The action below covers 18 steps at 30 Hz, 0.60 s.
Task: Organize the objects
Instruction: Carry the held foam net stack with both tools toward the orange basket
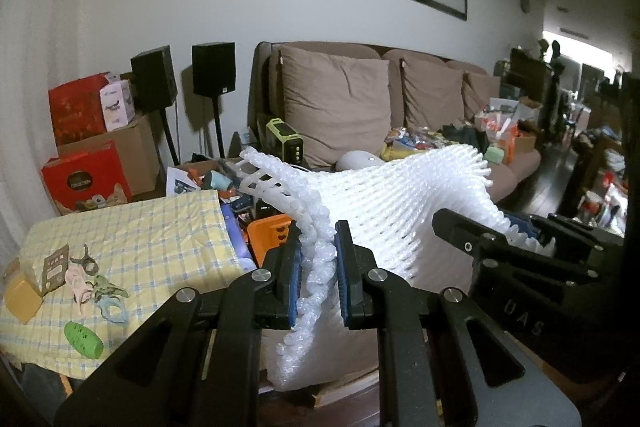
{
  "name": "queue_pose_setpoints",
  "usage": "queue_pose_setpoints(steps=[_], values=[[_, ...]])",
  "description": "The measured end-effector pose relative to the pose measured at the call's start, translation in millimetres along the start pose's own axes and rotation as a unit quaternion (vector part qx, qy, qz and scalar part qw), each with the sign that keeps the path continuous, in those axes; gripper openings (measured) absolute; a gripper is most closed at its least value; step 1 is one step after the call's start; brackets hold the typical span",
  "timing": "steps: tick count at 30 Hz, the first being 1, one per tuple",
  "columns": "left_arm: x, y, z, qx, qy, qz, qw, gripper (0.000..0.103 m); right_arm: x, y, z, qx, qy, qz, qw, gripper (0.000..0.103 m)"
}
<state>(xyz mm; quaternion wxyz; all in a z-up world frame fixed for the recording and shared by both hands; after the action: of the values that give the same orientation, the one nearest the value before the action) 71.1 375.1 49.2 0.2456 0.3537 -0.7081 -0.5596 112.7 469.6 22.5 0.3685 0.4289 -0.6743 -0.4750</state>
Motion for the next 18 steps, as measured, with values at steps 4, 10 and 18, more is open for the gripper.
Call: queue_pose_setpoints(steps=[4,10,18], values=[[-5.3,-0.9,3.3,0.003,0.000,-0.006,1.0000,0.014,-4.6,-1.2,2.5,0.002,-0.005,0.000,1.000,0.035],[-13.7,-3.8,9.0,0.003,-0.001,-0.001,1.0000,0.014,-13.3,-2.6,3.8,0.003,-0.014,0.002,1.000,0.035],[-25.4,-9.2,16.1,0.007,-0.005,0.005,1.0000,0.014,-26.3,-4.4,5.7,0.006,-0.023,0.014,1.000,0.035]])
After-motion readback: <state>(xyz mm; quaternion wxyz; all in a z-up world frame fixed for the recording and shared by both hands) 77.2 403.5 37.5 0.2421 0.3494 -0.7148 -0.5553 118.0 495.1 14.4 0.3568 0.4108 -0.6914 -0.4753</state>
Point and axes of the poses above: each gripper's, at about its wrist camera, not at the fingertips, and z roughly the way its jaws point, x to its left, y to its top, the point moved 10 cm from there along z, roughly the way its jaws point, and after that the axes turned 14 degrees about -x, right-handed, at the moved point
